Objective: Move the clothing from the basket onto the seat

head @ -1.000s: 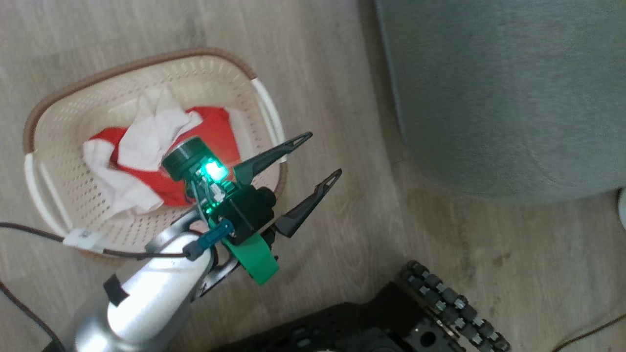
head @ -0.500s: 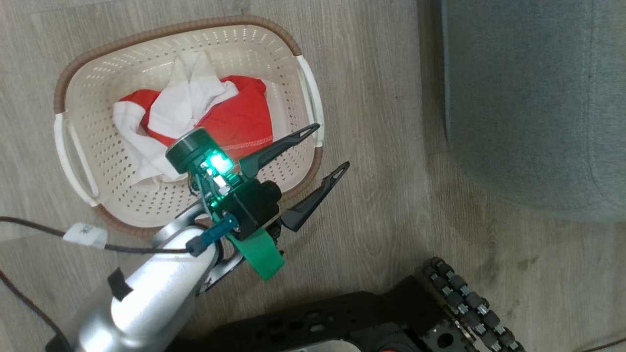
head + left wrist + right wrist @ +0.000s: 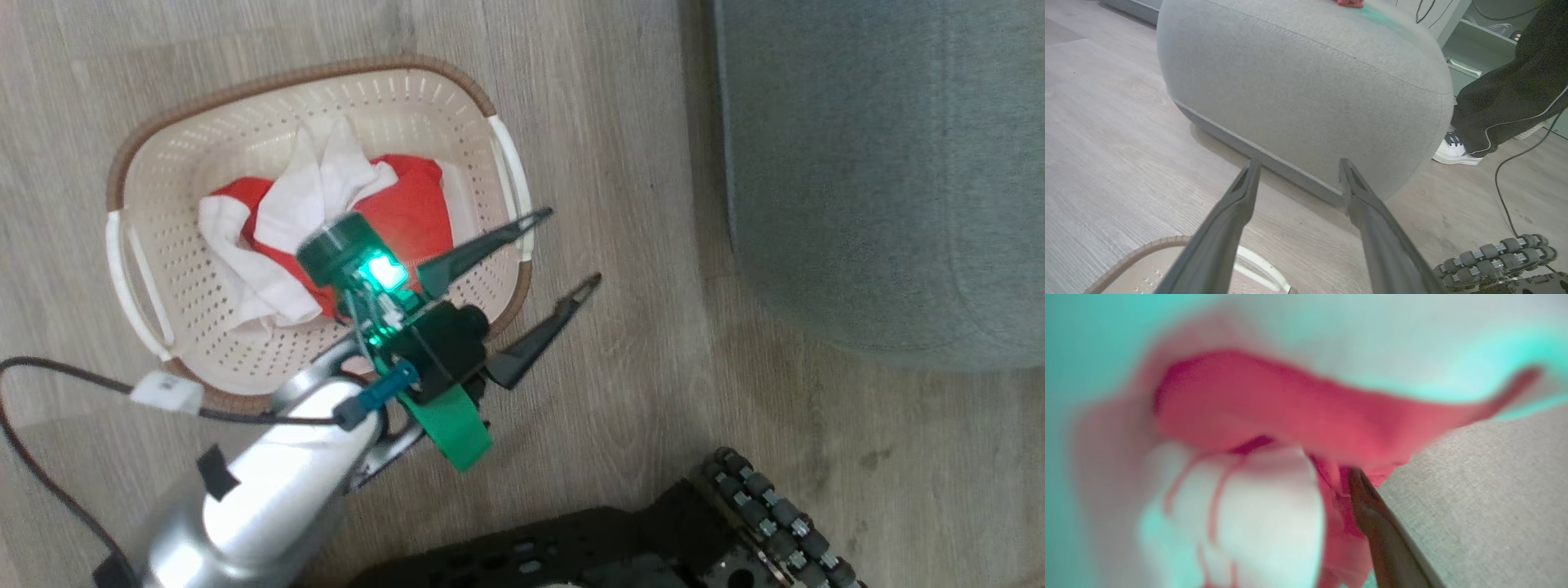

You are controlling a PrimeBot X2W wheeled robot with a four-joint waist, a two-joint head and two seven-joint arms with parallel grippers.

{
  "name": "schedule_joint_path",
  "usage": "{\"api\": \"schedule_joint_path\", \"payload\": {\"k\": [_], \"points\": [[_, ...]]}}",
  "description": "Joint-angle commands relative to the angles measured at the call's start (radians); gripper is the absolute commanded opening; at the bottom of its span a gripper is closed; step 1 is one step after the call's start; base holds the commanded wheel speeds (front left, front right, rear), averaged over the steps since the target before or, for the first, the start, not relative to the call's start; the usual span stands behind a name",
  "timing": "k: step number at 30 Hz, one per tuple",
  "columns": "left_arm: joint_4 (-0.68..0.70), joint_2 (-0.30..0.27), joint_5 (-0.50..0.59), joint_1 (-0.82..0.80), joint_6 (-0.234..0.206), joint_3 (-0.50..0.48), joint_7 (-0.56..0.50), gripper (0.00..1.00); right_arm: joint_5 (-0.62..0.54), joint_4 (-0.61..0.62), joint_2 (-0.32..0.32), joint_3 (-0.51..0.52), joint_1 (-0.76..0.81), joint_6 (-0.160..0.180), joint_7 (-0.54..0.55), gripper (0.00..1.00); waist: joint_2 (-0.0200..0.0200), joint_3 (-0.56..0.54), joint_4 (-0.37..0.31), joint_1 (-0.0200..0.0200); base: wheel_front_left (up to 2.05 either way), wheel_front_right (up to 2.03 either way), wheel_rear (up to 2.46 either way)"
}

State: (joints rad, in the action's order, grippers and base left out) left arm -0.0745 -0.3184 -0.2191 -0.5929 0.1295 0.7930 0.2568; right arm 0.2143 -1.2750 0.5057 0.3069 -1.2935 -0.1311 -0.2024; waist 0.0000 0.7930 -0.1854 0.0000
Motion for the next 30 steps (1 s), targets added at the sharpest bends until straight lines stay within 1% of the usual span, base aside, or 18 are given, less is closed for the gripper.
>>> {"api": "schedule_joint_path", "payload": {"k": [1,5,9,14,17,20,21,25,27,29,30], "points": [[0.031,0.009,0.008,0.009,0.001,-0.009,0.005,1.00,0.017,0.019,0.006,-0.012,0.032,0.000,0.000,1.00,0.0000,-0.030,-0.008,0.0000,0.00,0.00,0.00],[0.026,0.035,0.000,0.013,0.001,-0.006,0.005,1.00,0.020,0.027,-0.017,-0.079,0.071,0.000,0.010,1.00,0.0000,-0.078,-0.021,0.0000,0.00,0.00,0.00],[0.026,0.065,-0.007,0.017,0.001,-0.013,0.005,1.00,0.094,0.059,-0.040,-0.116,0.123,0.000,0.021,1.00,0.0000,-0.137,-0.027,0.0000,0.00,0.00,0.00],[0.019,0.100,-0.013,0.042,0.001,-0.035,0.005,1.00,0.157,0.126,-0.022,-0.210,0.234,0.000,0.033,1.00,0.0000,-0.227,-0.027,0.0000,0.00,0.00,0.00],[0.012,0.120,-0.013,0.064,0.001,-0.056,0.005,1.00,0.217,0.194,-0.018,-0.264,0.302,0.000,0.028,1.00,0.0000,-0.278,-0.023,0.0000,0.00,0.00,0.00],[0.007,0.140,-0.014,0.097,0.001,-0.081,0.005,1.00,0.287,0.288,-0.011,-0.325,0.384,0.000,0.013,1.00,0.0000,-0.341,-0.014,0.0000,0.00,0.00,0.00],[0.007,0.140,-0.014,0.097,0.001,-0.081,0.005,1.00,0.287,0.288,-0.011,-0.325,0.384,0.000,0.013,1.00,0.0000,-0.341,-0.014,0.0000,0.00,0.00,0.00],[0.005,0.163,-0.020,0.150,0.001,-0.140,0.005,1.00,0.398,0.463,-0.004,-0.411,0.492,0.000,-0.013,1.00,0.0000,-0.418,-0.002,0.0000,0.00,0.00,0.00],[0.013,0.190,-0.053,0.187,0.001,-0.202,0.005,1.00,0.442,0.586,-0.003,-0.480,0.548,0.000,-0.032,1.00,0.0000,-0.451,0.002,0.0000,0.00,0.00,0.00],[0.024,0.206,-0.073,0.212,0.001,-0.244,0.005,1.00,0.498,0.697,0.002,-0.526,0.602,0.000,-0.043,1.00,0.0000,-0.481,0.014,0.0000,0.00,0.00,0.00],[0.032,0.215,-0.070,0.229,0.001,-0.275,0.005,1.00,0.533,0.795,0.015,-0.561,0.652,0.000,-0.052,1.00,0.0000,-0.512,0.030,0.0000,0.00,0.00,0.00]]}}
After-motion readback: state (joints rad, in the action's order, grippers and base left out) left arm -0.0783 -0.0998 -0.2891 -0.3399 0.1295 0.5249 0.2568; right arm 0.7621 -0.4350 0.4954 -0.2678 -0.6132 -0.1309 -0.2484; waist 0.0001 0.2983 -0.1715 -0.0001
